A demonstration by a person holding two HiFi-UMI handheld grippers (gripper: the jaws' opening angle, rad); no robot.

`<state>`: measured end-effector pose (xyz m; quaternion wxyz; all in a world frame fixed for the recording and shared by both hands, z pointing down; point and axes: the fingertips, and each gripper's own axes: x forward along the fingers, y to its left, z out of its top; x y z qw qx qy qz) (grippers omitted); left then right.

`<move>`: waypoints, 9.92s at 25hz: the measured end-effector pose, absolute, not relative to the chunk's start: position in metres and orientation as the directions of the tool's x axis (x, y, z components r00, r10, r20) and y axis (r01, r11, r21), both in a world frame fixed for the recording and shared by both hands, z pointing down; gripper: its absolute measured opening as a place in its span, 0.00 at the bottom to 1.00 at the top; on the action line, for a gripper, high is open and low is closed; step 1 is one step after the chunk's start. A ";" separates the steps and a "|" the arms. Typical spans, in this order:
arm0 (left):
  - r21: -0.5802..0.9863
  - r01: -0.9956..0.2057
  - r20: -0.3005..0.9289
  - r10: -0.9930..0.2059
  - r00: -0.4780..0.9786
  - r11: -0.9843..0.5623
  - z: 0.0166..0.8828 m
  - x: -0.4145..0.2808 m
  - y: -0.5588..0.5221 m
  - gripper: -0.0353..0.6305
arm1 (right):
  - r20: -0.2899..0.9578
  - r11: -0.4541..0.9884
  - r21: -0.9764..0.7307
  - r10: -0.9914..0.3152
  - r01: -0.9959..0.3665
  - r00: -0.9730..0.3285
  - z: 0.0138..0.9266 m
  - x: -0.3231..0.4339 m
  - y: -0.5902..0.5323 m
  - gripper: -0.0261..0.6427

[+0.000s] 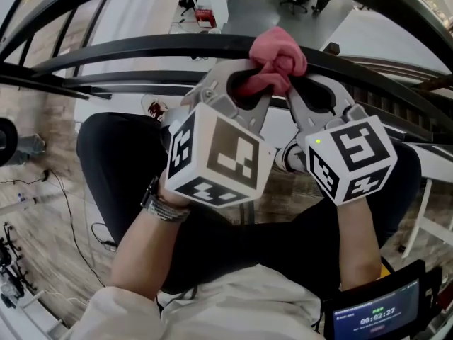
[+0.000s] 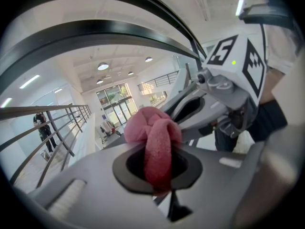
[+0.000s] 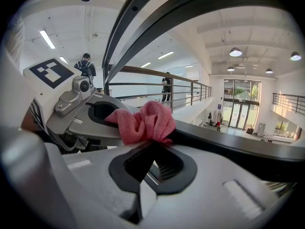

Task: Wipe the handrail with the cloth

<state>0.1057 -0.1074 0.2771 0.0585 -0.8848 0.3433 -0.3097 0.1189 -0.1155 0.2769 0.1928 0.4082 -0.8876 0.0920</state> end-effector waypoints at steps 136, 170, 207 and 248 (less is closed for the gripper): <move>-0.334 -0.566 0.436 -0.656 0.616 -0.753 0.263 0.107 -0.105 0.10 | 0.430 0.645 0.007 -0.692 -0.764 -0.580 0.264 0.118 -0.115 0.04; -0.300 -0.624 0.347 -0.692 0.633 -0.722 0.239 0.094 -0.112 0.10 | 0.329 0.660 -0.033 -0.702 -0.751 -0.632 0.242 0.104 -0.115 0.04; -0.202 -0.706 0.260 -0.732 0.629 -0.679 0.228 0.103 -0.137 0.10 | 0.273 0.537 -0.082 -0.798 -0.839 -0.538 0.225 0.119 -0.140 0.04; -0.192 -0.697 0.302 -0.718 0.627 -0.690 0.230 0.137 -0.132 0.10 | 0.263 0.565 -0.127 -0.774 -0.815 -0.577 0.228 0.153 -0.131 0.04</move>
